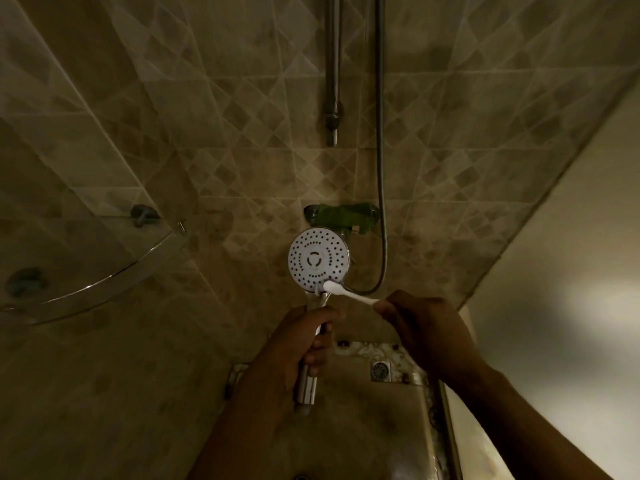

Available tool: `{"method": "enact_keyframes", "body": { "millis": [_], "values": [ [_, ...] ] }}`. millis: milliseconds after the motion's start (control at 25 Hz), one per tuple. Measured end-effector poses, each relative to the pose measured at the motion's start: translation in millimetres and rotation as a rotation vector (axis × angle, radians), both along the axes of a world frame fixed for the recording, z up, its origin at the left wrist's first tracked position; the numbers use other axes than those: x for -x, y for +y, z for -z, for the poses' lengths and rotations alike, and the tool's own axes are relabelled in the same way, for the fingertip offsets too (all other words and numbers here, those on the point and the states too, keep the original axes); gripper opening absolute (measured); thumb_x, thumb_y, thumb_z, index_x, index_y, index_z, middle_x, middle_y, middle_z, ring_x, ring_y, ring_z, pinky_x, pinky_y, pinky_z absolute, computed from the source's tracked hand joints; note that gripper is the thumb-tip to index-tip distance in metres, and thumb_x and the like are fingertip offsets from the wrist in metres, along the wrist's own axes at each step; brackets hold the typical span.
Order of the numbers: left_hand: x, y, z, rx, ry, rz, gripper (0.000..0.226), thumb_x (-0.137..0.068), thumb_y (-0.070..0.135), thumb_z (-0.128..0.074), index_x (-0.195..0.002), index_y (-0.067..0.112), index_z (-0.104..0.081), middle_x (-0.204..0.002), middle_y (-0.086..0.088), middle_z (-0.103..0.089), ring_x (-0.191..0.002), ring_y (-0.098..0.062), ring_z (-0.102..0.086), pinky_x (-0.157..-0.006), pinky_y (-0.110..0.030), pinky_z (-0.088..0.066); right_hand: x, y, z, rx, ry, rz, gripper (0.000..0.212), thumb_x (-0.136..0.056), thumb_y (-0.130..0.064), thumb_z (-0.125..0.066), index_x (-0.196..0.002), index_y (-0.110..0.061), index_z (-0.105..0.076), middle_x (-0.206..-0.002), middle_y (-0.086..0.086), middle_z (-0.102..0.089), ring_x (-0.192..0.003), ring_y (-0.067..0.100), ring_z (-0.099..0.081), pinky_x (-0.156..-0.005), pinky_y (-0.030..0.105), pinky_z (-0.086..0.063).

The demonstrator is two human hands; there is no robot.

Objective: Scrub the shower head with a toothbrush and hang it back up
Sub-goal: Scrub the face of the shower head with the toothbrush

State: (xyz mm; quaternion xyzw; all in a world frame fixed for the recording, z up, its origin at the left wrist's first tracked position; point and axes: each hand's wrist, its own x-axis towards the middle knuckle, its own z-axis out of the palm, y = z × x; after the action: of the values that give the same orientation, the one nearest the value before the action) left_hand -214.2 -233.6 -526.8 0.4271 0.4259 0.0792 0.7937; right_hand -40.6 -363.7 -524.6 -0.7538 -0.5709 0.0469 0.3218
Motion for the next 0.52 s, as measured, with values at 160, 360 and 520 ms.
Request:
{"method": "enact_keyframes", "body": {
  "millis": [160, 360, 520],
  "values": [
    [2, 0, -2, -0.022, 0.013, 0.017, 0.036, -0.092, 0.02, -0.065, -0.059, 0.017, -0.051, -0.048, 0.001, -0.031, -0.031, -0.01, -0.026, -0.036, -0.017, -0.025, -12, 11, -13, -0.073, -0.02, 0.108, 0.037, -0.098, -0.054, -0.041, -0.084, -0.029, -0.065, -0.052, -0.008, -0.055, -0.043, 0.002, -0.051, -0.041, 0.022, -0.036],
    [6, -1, -3, -0.08, 0.068, 0.058, 0.034, -0.092, 0.022, -0.066, -0.062, 0.016, -0.05, -0.05, 0.0, -0.031, -0.032, -0.012, -0.025, -0.037, -0.019, -0.026, -10, 15, -18, -0.088, -0.002, 0.106, 0.03, -0.097, -0.049, -0.046, -0.079, -0.031, -0.061, -0.049, -0.01, -0.052, -0.04, 0.004, -0.048, -0.039, 0.018, -0.033],
    [9, 1, -5, -0.087, 0.086, 0.058, 0.034, -0.093, 0.022, -0.065, -0.064, 0.014, -0.048, -0.049, 0.0, -0.03, -0.031, -0.011, -0.025, -0.037, -0.018, -0.026, -2, 4, -8, -0.033, 0.006, 0.0, 0.03, -0.097, -0.052, -0.043, -0.079, -0.035, -0.059, -0.05, -0.009, -0.053, -0.04, 0.008, -0.051, -0.038, 0.019, -0.035]
  ]
}}
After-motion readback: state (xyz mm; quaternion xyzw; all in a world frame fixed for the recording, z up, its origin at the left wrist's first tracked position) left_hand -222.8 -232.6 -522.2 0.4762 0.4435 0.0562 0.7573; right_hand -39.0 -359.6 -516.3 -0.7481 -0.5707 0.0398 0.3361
